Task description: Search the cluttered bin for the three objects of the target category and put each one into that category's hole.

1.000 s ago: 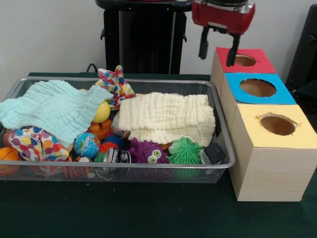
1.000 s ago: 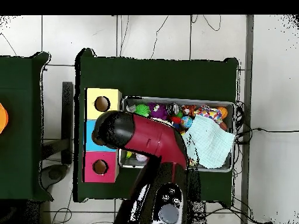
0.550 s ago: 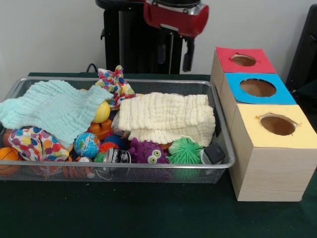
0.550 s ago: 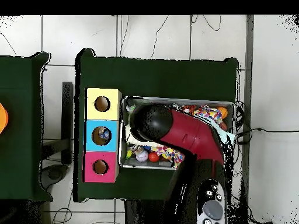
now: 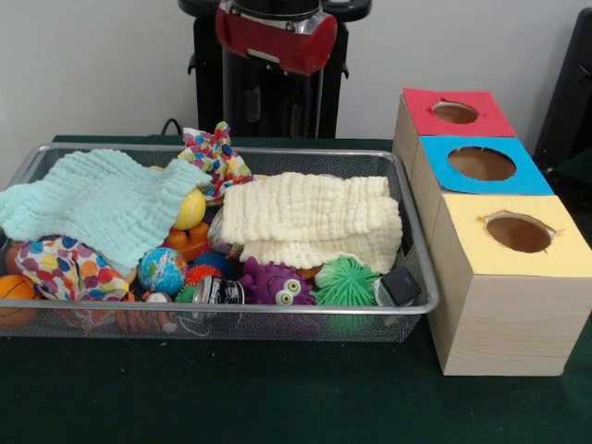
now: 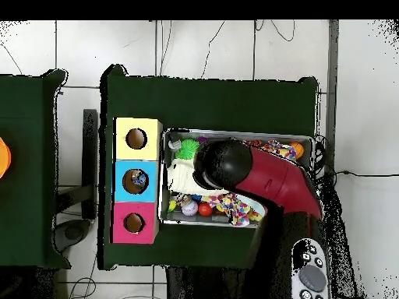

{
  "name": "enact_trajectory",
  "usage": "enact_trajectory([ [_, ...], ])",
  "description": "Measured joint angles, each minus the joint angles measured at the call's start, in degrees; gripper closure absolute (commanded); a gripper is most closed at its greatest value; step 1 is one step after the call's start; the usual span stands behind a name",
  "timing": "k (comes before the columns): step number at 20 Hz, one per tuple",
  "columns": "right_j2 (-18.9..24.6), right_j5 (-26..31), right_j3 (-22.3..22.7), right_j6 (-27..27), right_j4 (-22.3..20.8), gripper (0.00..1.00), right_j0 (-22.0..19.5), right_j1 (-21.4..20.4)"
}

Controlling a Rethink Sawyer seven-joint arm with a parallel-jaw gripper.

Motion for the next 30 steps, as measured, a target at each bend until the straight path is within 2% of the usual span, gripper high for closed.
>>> enact_trajectory([
  [9,4.0,0.0,0.6,0.0,-4.3,0.0,-5.9,-2.0],
  [13,6.3,0.0,0.7,0.0,-6.7,0.0,-10.4,-2.5],
  [22,10.6,0.0,1.1,0.0,-11.5,0.0,-17.1,-2.0],
  [30,14.6,-2.2,1.8,0.0,-15.6,0.0,-20.6,-0.2],
])
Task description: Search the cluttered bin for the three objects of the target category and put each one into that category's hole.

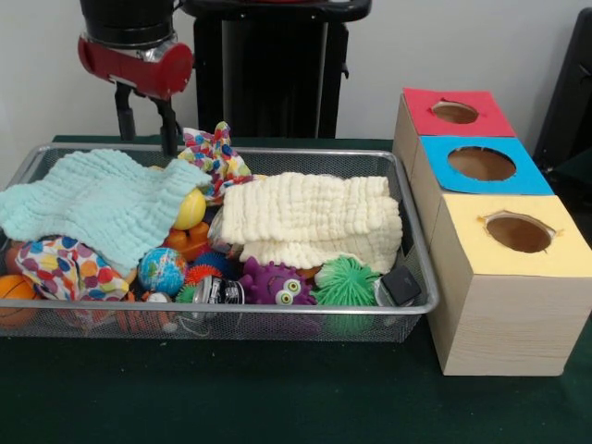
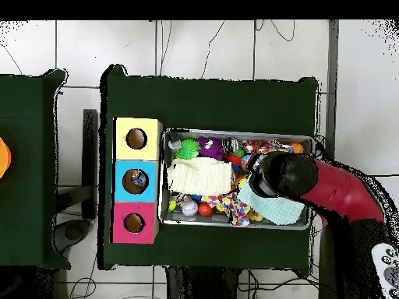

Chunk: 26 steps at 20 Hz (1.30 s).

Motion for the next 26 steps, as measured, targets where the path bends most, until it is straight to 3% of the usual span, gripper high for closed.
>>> enact_trajectory([
  [14,5.5,-1.0,4.1,0.0,-6.4,0.0,-2.7,2.0],
  [26,8.7,-1.0,4.5,0.0,-11.2,0.0,-7.1,4.1],
])
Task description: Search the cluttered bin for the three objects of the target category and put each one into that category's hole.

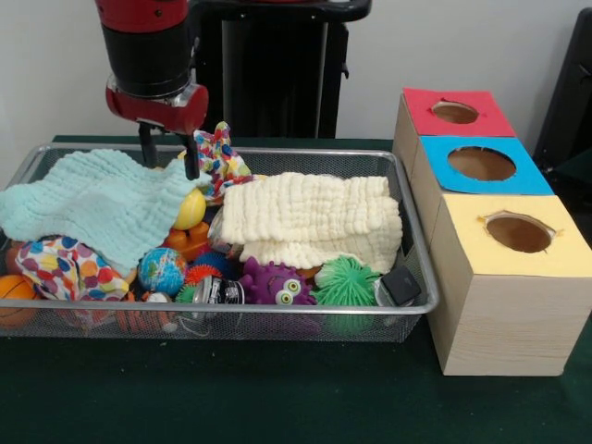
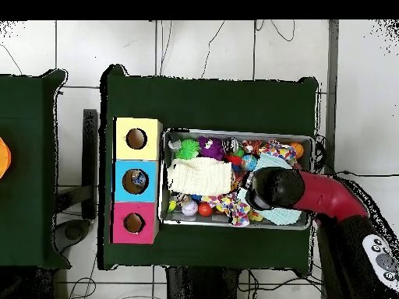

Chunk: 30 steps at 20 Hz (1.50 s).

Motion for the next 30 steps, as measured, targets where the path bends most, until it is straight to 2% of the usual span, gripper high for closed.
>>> enact_trajectory([
  [10,2.3,-0.2,0.0,0.0,-4.3,0.0,-3.8,2.8],
  [29,2.4,-2.1,0.0,0.0,-8.2,0.0,-5.8,5.0],
  [30,2.4,-2.3,0.0,0.0,-9.0,1.0,-6.0,5.8],
])
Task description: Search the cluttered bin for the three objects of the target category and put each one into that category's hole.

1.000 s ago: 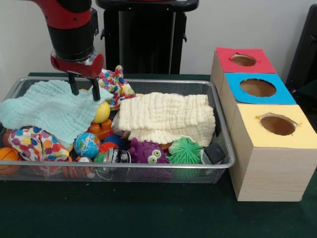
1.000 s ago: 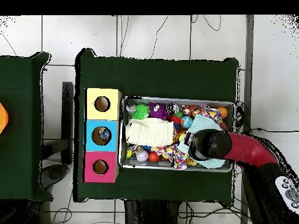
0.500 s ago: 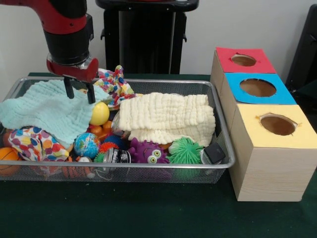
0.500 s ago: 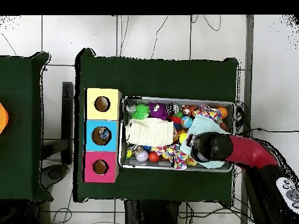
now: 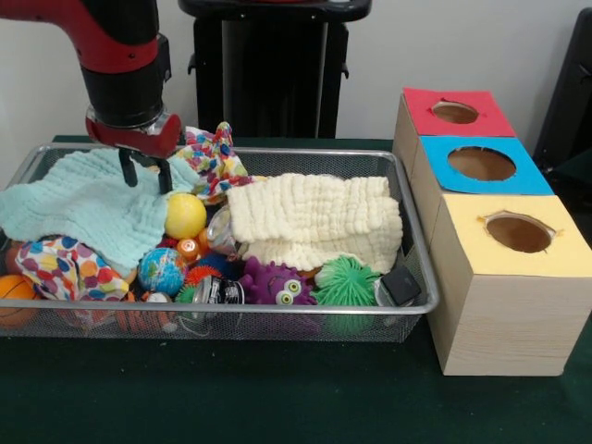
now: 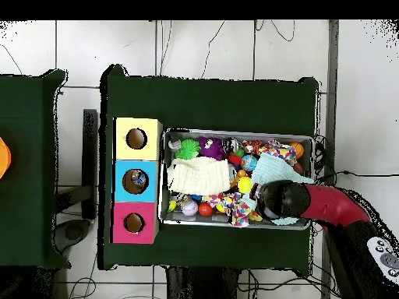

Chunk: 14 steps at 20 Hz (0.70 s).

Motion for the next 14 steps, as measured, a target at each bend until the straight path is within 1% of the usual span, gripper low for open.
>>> enact_trajectory([
  [6,0.1,-0.4,0.0,0.0,-0.8,1.0,0.0,1.6],
  [14,0.4,-0.4,0.0,0.0,-0.9,1.0,0.0,1.7],
])
